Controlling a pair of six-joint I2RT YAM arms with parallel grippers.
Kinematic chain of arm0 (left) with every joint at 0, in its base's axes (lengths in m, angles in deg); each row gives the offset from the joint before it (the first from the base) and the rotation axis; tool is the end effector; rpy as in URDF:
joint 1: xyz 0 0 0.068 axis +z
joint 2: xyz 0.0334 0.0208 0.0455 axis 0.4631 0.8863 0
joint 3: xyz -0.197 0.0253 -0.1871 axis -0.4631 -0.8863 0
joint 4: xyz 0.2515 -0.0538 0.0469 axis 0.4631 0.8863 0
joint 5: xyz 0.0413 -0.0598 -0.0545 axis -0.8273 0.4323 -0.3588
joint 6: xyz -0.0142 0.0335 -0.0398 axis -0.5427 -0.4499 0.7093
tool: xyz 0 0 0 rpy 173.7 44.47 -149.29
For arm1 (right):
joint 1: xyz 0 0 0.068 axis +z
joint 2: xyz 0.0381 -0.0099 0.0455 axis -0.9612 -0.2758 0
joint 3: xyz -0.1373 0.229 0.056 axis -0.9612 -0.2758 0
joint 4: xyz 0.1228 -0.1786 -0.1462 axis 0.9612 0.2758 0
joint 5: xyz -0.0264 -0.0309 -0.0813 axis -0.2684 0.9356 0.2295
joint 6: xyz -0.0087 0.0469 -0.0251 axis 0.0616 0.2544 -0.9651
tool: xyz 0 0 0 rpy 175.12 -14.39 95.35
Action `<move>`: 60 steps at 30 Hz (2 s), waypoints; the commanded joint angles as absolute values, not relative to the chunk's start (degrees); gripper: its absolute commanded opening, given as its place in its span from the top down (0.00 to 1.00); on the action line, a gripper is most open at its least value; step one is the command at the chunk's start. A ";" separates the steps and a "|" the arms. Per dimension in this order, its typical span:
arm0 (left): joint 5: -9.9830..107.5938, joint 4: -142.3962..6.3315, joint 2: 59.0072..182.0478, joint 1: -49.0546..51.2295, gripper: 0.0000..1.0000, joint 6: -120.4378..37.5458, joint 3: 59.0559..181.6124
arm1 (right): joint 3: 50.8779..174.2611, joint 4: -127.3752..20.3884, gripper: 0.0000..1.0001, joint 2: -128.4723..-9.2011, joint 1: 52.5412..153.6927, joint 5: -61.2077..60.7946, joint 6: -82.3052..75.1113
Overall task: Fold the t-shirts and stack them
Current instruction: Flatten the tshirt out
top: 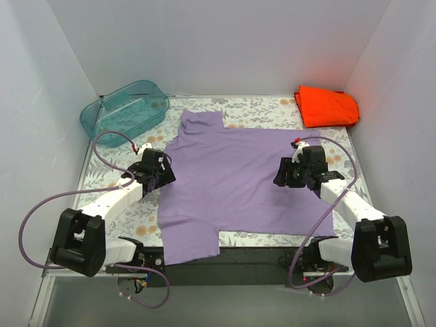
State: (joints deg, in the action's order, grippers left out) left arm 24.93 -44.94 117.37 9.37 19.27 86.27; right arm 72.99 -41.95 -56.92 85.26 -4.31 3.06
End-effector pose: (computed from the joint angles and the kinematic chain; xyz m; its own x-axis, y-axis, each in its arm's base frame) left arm 0.2288 -0.0652 0.1883 -0.3846 -0.8394 -0.3842 -0.6954 0.5371 -0.4774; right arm 0.2347 0.0541 0.1993 -0.7546 0.0822 -0.6510 -0.1605 0.9389 0.3046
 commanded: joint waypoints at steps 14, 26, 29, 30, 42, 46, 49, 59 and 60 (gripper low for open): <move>14.80 -36.23 119.93 9.13 0.43 23.18 89.99 | 69.72 -42.93 0.41 -52.79 85.15 -4.87 2.42; 19.71 -37.01 123.95 9.13 0.59 24.06 89.82 | 68.84 -43.37 0.41 -51.30 85.24 -5.92 2.77; 19.28 -37.01 125.97 9.13 0.68 24.32 89.56 | 68.66 -43.37 0.41 -51.04 85.24 -5.92 2.86; 19.19 -36.93 126.15 9.13 0.71 24.41 89.39 | 68.66 -43.37 0.41 -50.86 85.33 -5.92 3.03; 13.74 -36.13 124.83 14.40 0.83 28.80 86.66 | 69.01 -41.18 0.40 -48.93 85.33 1.10 5.32; 13.83 -35.61 125.45 17.91 0.86 29.50 86.49 | 69.28 -39.33 0.39 -47.79 85.24 5.75 6.64; 13.83 -35.26 124.84 19.67 0.86 29.59 86.57 | 69.80 -37.22 0.38 -47.08 85.24 8.65 6.90; 18.48 -34.02 111.84 19.85 0.52 25.22 88.41 | 75.15 -34.31 0.37 -48.57 85.15 11.74 4.88; 19.70 -34.20 111.74 19.85 0.50 24.50 89.20 | 75.86 -34.31 0.38 -49.27 85.07 11.48 4.88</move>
State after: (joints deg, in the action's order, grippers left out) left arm 17.58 -34.16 114.70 19.60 27.68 86.56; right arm 71.02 -33.99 -48.20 85.26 9.98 5.69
